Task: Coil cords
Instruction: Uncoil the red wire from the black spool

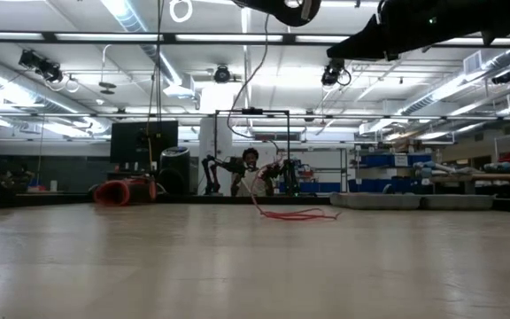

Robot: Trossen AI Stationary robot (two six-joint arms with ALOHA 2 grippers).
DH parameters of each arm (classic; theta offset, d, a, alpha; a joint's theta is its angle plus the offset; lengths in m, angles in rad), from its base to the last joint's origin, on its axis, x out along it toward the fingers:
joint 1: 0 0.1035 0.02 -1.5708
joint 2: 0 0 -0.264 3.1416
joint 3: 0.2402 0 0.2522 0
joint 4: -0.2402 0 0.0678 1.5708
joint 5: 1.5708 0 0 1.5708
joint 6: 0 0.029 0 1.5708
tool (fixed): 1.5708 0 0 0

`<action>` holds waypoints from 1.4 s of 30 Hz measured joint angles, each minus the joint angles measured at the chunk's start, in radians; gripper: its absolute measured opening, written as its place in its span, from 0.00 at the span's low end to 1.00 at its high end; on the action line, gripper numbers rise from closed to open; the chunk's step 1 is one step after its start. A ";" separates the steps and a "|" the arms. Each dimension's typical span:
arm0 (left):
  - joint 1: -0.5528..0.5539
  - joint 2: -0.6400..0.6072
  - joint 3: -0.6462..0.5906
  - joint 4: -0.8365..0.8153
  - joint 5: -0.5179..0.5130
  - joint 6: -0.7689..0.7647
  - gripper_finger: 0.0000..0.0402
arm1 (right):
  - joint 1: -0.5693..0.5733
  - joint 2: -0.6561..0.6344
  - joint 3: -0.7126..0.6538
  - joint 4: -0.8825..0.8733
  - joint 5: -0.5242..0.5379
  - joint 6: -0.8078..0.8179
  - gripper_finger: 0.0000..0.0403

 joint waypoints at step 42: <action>0.023 0.032 -0.004 -0.033 -0.056 0.029 0.00 | 0.017 0.100 0.182 -0.123 -0.092 -0.039 0.26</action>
